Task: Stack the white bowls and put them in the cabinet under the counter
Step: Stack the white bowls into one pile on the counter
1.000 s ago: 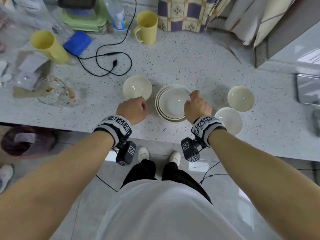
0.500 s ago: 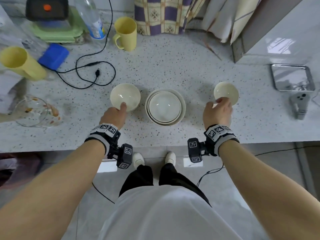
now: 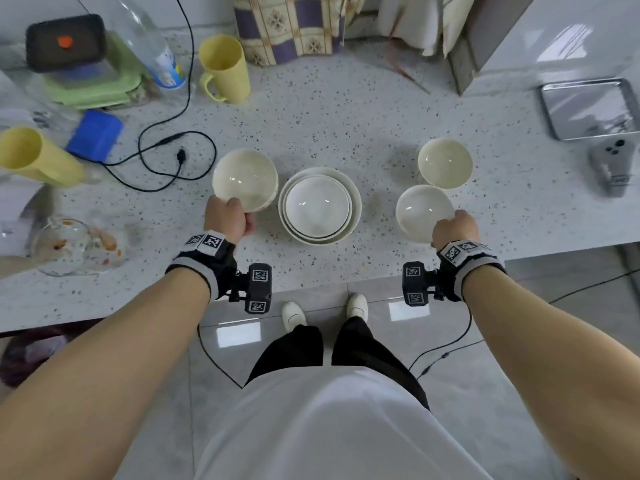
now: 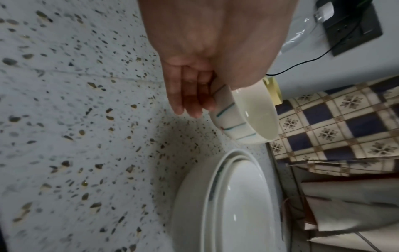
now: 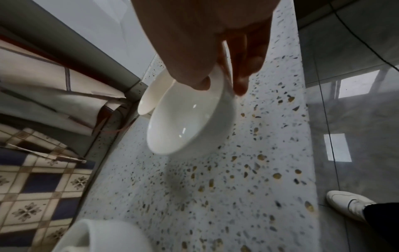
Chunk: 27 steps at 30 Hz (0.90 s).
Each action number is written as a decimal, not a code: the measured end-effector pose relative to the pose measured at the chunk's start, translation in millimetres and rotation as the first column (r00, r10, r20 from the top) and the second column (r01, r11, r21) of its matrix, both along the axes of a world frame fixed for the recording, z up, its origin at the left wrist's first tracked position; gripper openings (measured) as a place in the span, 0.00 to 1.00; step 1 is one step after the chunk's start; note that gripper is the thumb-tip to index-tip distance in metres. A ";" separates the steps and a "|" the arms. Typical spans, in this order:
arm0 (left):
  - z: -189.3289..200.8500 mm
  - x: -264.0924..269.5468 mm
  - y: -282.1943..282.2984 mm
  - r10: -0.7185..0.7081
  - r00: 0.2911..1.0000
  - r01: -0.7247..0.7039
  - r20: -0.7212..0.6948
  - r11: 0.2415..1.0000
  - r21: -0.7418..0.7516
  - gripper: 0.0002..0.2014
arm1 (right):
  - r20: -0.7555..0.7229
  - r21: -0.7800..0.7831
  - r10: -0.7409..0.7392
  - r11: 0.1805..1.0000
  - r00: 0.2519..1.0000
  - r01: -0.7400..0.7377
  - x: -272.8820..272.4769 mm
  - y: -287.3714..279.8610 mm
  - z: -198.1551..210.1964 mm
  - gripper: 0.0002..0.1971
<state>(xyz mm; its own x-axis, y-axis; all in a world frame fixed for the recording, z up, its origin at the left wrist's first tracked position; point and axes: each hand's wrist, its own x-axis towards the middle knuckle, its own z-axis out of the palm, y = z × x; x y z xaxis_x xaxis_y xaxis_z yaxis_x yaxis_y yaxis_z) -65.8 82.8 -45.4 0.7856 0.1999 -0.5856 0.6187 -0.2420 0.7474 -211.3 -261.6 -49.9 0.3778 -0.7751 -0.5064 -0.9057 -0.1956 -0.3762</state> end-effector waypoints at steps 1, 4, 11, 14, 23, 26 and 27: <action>3.4 -2.1 -1.2 -0.018 0.999 0.017 0.044 1.000 0.013 0.24 | 0.003 0.027 -0.001 1.000 1.000 0.001 -0.6 0.4 -2.8 0.18; 10.2 -4.6 -4.0 -0.059 0.994 0.058 0.095 0.998 0.015 0.24 | 0.084 0.077 -0.004 0.997 0.996 -0.002 -3.1 6.3 -3.2 0.18; 21.2 -17.2 -5.2 -0.154 0.979 0.146 0.135 0.987 0.066 0.21 | 0.444 -0.043 0.244 0.967 0.862 -0.252 37.7 44.6 34.1 0.09; 23.0 -20.4 -4.5 -0.135 0.982 0.126 0.132 0.989 0.072 0.22 | 0.335 -0.152 0.551 0.832 0.764 -0.534 60.5 75.2 46.3 0.09; 48.9 -26.9 13.5 -0.080 0.983 0.069 0.168 0.995 0.069 0.20 | 0.137 -0.210 0.753 0.657 0.644 -0.724 80.4 123.0 32.6 0.15; 59.1 -29.2 13.5 -0.119 0.976 0.115 0.180 0.993 0.031 0.15 | 0.098 -0.210 0.742 0.667 0.664 -0.715 83.1 122.7 30.7 0.15; 62.4 -30.0 12.0 -0.154 0.971 0.150 0.185 0.988 0.036 0.14 | 0.077 -0.223 0.743 0.663 0.665 -0.714 82.8 122.1 30.3 0.14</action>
